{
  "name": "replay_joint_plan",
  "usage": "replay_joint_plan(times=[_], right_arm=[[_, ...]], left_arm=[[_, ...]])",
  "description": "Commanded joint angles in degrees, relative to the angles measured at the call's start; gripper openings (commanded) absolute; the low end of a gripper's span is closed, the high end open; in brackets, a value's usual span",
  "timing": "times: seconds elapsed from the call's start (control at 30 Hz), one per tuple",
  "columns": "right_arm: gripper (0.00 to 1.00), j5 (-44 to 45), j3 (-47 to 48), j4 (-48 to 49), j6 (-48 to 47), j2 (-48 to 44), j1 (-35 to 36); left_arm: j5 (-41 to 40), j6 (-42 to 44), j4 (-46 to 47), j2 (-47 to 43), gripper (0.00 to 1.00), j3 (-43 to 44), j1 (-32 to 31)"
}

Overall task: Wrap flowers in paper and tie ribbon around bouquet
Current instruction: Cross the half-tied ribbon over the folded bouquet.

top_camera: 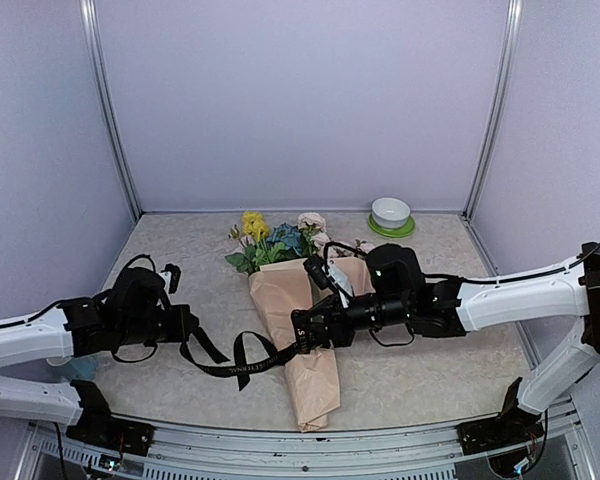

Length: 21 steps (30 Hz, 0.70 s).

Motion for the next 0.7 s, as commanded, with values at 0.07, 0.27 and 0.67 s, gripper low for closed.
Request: replay_joint_plan(times=[0.07,0.27,0.67], right_arm=[[0.00,0.23,5.25,-1.95,1.94,2.73,-2.66],[0.00,-0.85,9.21,-4.08,2.72,7.01,-5.07],[0.00,-5.51,9.86,-3.87,0.62,7.37,-6.82]], left_arm=[[-14.19,13.00,6.66,-10.76,0.00,11.53,-22.79],[-14.59,26.86,17.82,-1.36,0.00,19.50,-36.32],[6.00,49.80,29.08,36.24,0.00,49.62,-47.44]])
